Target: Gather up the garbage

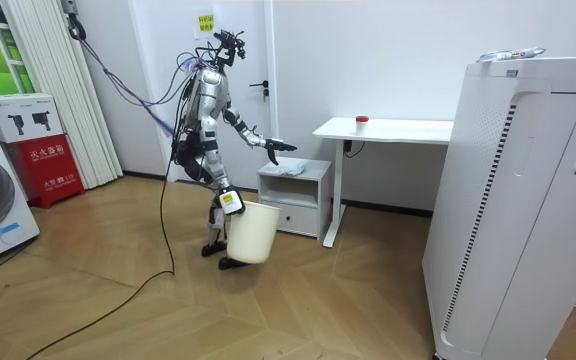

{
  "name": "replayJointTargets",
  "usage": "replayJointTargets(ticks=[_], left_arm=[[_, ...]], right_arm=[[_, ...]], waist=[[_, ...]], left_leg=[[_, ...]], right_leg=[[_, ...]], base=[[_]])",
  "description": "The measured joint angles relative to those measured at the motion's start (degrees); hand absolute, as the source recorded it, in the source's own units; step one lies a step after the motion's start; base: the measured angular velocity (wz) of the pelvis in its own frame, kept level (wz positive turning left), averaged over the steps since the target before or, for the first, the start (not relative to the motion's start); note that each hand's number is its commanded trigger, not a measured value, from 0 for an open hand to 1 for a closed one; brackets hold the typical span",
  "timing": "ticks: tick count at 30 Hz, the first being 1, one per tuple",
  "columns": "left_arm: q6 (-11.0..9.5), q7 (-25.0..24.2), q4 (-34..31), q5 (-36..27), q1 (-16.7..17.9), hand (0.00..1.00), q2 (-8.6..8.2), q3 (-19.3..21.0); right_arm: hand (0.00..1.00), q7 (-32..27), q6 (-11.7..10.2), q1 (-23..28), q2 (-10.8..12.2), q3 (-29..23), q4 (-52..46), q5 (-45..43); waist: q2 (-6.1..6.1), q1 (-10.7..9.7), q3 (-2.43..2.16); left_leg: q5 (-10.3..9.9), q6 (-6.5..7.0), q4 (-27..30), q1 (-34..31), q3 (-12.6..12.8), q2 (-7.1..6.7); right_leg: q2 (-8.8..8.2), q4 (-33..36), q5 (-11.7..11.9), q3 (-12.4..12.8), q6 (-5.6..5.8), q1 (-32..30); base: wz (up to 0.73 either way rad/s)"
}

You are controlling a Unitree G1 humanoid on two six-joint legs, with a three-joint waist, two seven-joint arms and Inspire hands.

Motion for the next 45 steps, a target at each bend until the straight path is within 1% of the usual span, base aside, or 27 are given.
replayJointTargets(ticks=[1,5,7,8,9,12,14,15,17,19,20,22,24,27,28,29,30,31,32,33,36,37,39,41,45], left_arm=[[0.1,0.0,0.0,0.0,0.0,0.00,0.00,0.0],[0.8,-0.1,0.0,1.3,-0.2,0.00,0.12,0.0],[1.1,-0.2,0.8,3.7,-0.3,0.00,0.18,0.0],[1.2,-0.2,0.9,4.0,-0.2,0.00,0.18,-0.1],[1.3,-0.2,1.1,4.1,-0.2,0.00,0.18,-0.1],[2.2,-0.3,1.3,4.6,-0.3,0.00,0.27,-1.2],[2.3,-0.7,2.7,5.0,-0.5,0.00,0.25,-1.3],[2.5,-1.3,4.1,5.0,-0.6,0.00,0.29,-1.4],[3.5,-2.4,6.6,5.0,-1.3,0.00,0.44,-1.4],[5.3,-3.5,8.4,5.0,-1.5,0.00,1.13,-2.7],[5.6,-3.7,8.8,5.0,-1.5,0.00,1.30,-3.2],[7.1,-4.8,9.5,5.1,-1.5,0.00,1.79,-3.9],[7.6,-5.7,9.5,5.6,-1.5,0.00,2.09,-3.9],[7.9,-6.9,9.5,6.2,-1.7,0.01,3.19,-3.9],[8.3,-7.4,9.5,6.2,-1.8,0.30,3.66,-3.9],[8.6,-7.8,9.5,6.2,-1.8,0.56,3.84,-3.9],[8.9,-8.3,9.5,6.3,-1.7,0.61,4.11,-3.9],[9.5,-8.6,9.5,6.6,-1.7,0.97,4.20,-3.9],[9.7,-8.8,9.5,7.1,-1.7,1.00,4.20,-3.8],[10.0,-8.7,9.5,7.9,-1.7,1.00,4.32,-3.5],[10.8,-8.0,9.5,9.7,-2.5,1.00,5.42,-3.0],[11.0,-8.1,9.5,9.9,-3.1,1.00,5.82,-2.5],[11.9,-8.8,9.8,9.9,-3.6,1.00,5.97,-2.3],[12.1,-8.5,9.7,9.9,-3.8,1.00,5.94,-1.7],[14.4,-8.6,9.7,9.9,-4.1,1.00,5.94,-1.1]], right_arm=[[1.00,-0.2,0.1,0.0,0.0,0.0,0.0,0.1],[1.00,-0.1,0.8,0.0,0.0,0.0,0.2,2.1],[1.00,0.0,1.5,0.0,0.2,0.0,0.3,2.6],[1.00,0.0,1.6,0.0,0.3,0.0,0.3,2.8],[1.00,0.1,2.0,0.1,0.3,0.0,0.3,3.0],[1.00,0.4,2.0,0.2,0.2,1.0,0.4,4.9],[1.00,0.5,2.0,0.2,0.2,1.9,0.4,6.4],[1.00,0.9,2.1,0.4,0.1,2.2,0.2,6.9],[1.00,1.1,2.7,0.4,-0.1,2.3,-0.3,6.9],[1.00,1.1,3.3,0.6,0.0,2.4,-1.2,7.3],[1.00,1.1,3.3,0.7,0.0,2.4,-1.2,7.6],[1.00,1.1,4.0,0.8,0.0,2.4,-1.6,8.8],[1.00,1.0,4.3,1.1,0.0,2.3,-2.2,9.1],[1.00,0.7,4.4,1.8,-0.2,2.3,-3.8,9.1],[1.00,0.6,4.5,2.0,-0.3,2.3,-4.3,9.1],[1.00,0.6,4.5,2.2,-0.3,2.3,-4.6,9.1],[1.00,0.6,4.5,2.5,-0.4,2.3,-5.1,9.1],[1.00,0.5,4.5,2.7,-0.4,2.3,-5.3,9.1],[1.00,0.5,4.5,2.9,-0.4,2.3,-5.4,9.1],[1.00,0.5,4.5,3.2,-0.4,2.3,-5.7,9.1],[1.00,0.5,4.6,3.7,-0.4,2.3,-5.9,9.1],[1.00,0.5,4.9,3.8,-0.4,2.3,-5.9,9.1],[1.00,0.4,5.4,3.8,-0.4,2.3,-6.0,9.1],[1.00,0.4,5.7,3.9,-0.4,2.2,-6.2,9.1],[1.00,-0.1,6.6,4.0,-0.4,1.8,-6.6,9.1]], waist=[[-0.02,-0.6,0.01],[-0.07,-1.5,0.02],[-0.12,-2.2,0.05],[-0.15,-2.4,0.06],[-0.15,-2.5,0.07],[-0.28,-2.7,0.12],[-0.35,-2.8,0.15],[-0.36,-2.9,0.13],[-0.38,-3.1,0.11],[-0.38,-3.3,0.10],[-0.39,-3.4,0.10],[-0.37,-3.5,0.09],[-0.38,-3.5,0.08],[-0.41,-3.5,0.06],[-0.47,-3.7,0.03],[-0.52,-3.7,-0.03],[-0.52,-3.7,-0.03],[-0.56,-3.7,-0.06],[-0.59,-3.7,-0.08],[-0.63,-3.6,-0.17],[-0.78,-3.7,-0.76],[-0.89,-3.7,-0.86],[-0.93,-3.8,-0.95],[-0.94,-3.7,-0.98],[-0.93,-3.7,-0.98]], left_leg=[[0.0,0.00,0.1,-0.5,0.0,-0.23],[-0.1,-0.12,1.1,-1.7,-0.1,-0.22],[-0.2,-0.24,1.9,-1.9,-0.1,0.15],[-0.5,-0.26,2.1,-1.9,-0.1,0.24],[-0.9,-0.31,2.7,-2.0,-0.1,0.62],[-1.4,-0.46,3.6,-2.1,-0.2,0.98],[-1.5,-0.52,4.0,-2.1,0.0,1.42],[-1.8,-0.60,4.5,-2.5,0.1,1.76],[-1.9,-0.67,5.3,-3.6,0.0,1.92],[-2.1,-0.86,6.3,-5.3,-0.7,1.85],[-2.1,-0.89,6.6,-5.7,-0.8,1.81],[-2.1,-0.91,7.3,-7.1,-1.3,1.93],[-2.1,-0.87,8.1,-8.1,-1.7,2.14],[-2.4,-0.84,9.2,-9.1,-1.6,2.17],[-2.4,-0.83,9.4,-9.2,-1.6,2.08],[-2.4,-0.85,9.5,-9.2,-1.6,1.99],[-2.4,-0.91,9.6,-9.3,-1.6,1.95],[-2.4,-0.97,9.5,-9.2,-1.6,1.91],[-2.4,-1.02,9.5,-9.2,-1.6,1.88],[-2.4,-1.14,9.6,-9.2,-1.6,1.88],[-2.3,-1.35,9.8,-9.2,-1.7,1.65],[-2.2,-1.39,9.8,-9.0,-1.7,1.62],[-2.2,-1.41,9.8,-8.8,-1.7,1.63],[-2.2,-1.42,9.8,-8.8,-1.8,1.63],[-2.2,-1.42,9.8,-8.8,-1.8,1.66]], right_leg=[[-0.18,0.7,-0.3,0.1,0.03,-0.7],[-0.37,1.9,-0.8,0.0,-0.25,-2.1],[-0.36,2.6,-1.2,-0.3,-0.50,-2.2],[-0.35,2.8,-1.3,-0.3,-0.56,-2.2],[-0.19,3.1,-1.5,-0.5,-0.72,-2.2],[0.10,3.9,-1.8,-0.5,-0.85,-2.3],[0.41,4.0,-1.8,-0.4,-0.97,-2.4],[0.63,4.2,-1.7,-0.4,-1.06,-2.7],[0.75,4.9,-1.8,-0.4,-1.21,-3.8],[1.01,5.3,-1.7,-0.7,-1.37,-5.0],[1.00,5.6,-1.7,-0.7,-1.41,-5.3],[0.93,6.0,-1.7,-1.2,-1.52,-6.4],[0.72,6.8,-1.9,-1.5,-1.69,-7.4],[0.43,8.1,-2.2,-1.6,-1.93,-8.5],[0.27,8.5,-2.2,-1.5,-1.98,-8.7],[0.15,8.7,-2.3,-1.5,-2.01,-8.8],[0.10,8.8,-2.3,-1.5,-2.02,-8.8],[0.10,8.8,-2.3,-1.4,-2.03,-8.8],[0.11,8.9,-2.3,-1.3,-2.05,-8.8],[0.14,8.9,-2.2,-1.3,-2.06,-8.8],[0.16,9.1,-2.2,-1.3,-2.18,-8.8],[0.16,9.1,-2.1,-1.3,-2.24,-8.6],[0.17,9.0,-2.0,-1.3,-2.29,-8.4],[0.17,9.0,-1.9,-1.3,-2.30,-8.4],[0.17,9.0,-1.8,-1.3,-2.32,-8.4]], base=[[0.04],[0.02],[0.00],[0.00],[-0.04],[-0.03],[-0.09],[-0.08],[-0.03],[0.02],[0.07],[0.07],[0.07],[0.02],[0.00],[0.04],[0.03],[0.00],[0.00],[0.00],[0.00],[0.00],[-0.02],[-0.02],[0.00]])
